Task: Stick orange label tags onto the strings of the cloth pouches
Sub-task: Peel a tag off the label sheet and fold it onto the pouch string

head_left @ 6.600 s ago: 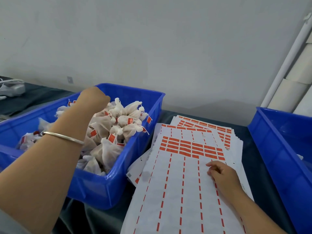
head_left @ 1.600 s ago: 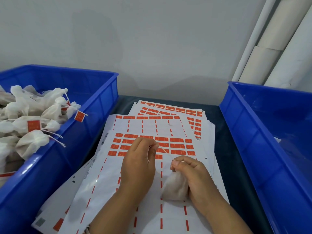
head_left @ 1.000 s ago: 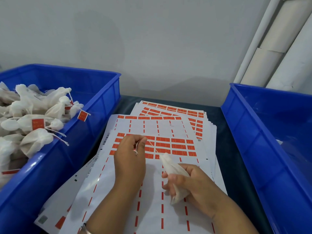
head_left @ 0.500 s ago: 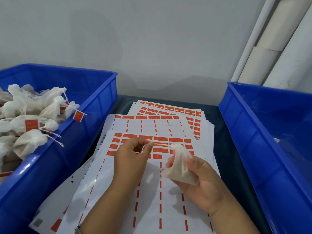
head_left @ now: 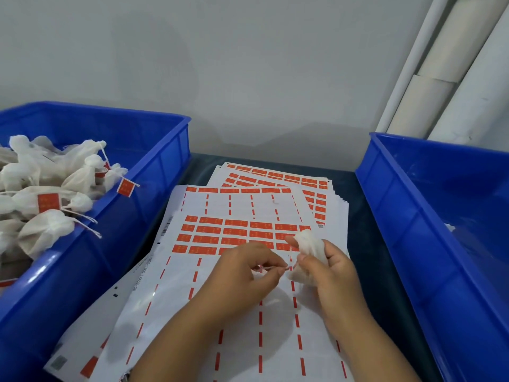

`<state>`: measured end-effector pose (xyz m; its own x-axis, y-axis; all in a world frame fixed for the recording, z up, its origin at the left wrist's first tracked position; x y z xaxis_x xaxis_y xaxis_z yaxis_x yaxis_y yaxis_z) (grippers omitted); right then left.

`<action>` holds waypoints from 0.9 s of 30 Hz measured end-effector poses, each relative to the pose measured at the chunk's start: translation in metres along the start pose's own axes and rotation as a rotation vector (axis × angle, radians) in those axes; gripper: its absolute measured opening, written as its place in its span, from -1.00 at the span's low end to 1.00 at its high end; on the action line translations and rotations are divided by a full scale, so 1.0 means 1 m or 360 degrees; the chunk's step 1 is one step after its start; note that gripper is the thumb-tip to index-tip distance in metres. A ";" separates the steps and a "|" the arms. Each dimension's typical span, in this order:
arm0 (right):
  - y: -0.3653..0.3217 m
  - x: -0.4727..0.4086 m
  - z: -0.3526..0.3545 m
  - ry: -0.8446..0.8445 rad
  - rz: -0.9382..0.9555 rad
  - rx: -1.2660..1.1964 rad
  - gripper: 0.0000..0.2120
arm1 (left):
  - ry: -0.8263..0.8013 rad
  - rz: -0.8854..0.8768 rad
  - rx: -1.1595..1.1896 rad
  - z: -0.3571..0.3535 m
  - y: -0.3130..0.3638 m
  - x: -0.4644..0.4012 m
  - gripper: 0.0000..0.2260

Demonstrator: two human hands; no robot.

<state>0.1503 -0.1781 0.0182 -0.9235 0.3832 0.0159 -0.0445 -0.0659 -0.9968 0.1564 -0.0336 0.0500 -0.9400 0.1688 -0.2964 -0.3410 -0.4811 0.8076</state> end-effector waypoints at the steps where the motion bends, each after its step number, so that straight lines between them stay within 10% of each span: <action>1: -0.003 0.002 -0.002 -0.0040 0.0066 0.0088 -0.94 | -0.0007 -0.0038 -0.0007 -0.001 0.002 0.001 -0.77; 12: -0.014 0.018 -0.024 -0.0538 0.0380 0.0350 -0.88 | 0.0228 -0.0131 0.0013 0.009 0.003 0.005 -0.79; 27: -0.013 0.017 -0.024 -0.0428 0.0564 0.0509 -0.82 | 0.0206 0.0077 0.0184 0.005 -0.007 0.001 -0.75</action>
<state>0.1441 -0.1480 0.0291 -0.9660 0.0406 -0.2554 0.2121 -0.4410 -0.8721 0.1578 -0.0255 0.0471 -0.9494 0.0321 -0.3126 -0.3006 -0.3823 0.8738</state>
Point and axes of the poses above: each hand's wrist, its own x-axis away from the middle knuckle, its own z-axis out of the back of the hand, y = z × x, the point moved 7 cm from there along -x, towards the middle knuckle, and after that the axes turned 9 degrees about y, right-handed, at the moved point
